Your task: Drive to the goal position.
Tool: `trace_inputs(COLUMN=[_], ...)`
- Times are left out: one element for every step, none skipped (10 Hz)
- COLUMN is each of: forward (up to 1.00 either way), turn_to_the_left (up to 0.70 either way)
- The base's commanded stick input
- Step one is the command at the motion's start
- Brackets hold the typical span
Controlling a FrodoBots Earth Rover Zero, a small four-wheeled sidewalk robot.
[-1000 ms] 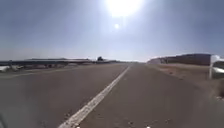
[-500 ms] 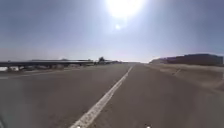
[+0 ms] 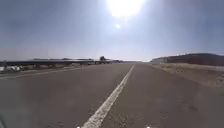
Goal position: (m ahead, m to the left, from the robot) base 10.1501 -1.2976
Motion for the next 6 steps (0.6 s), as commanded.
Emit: trace_inputs(forward=[0.7,0.7,0.7,0.7,0.7,0.7], turn_to_the_left=[0.0,0.0,0.0,0.0,0.0,0.0])
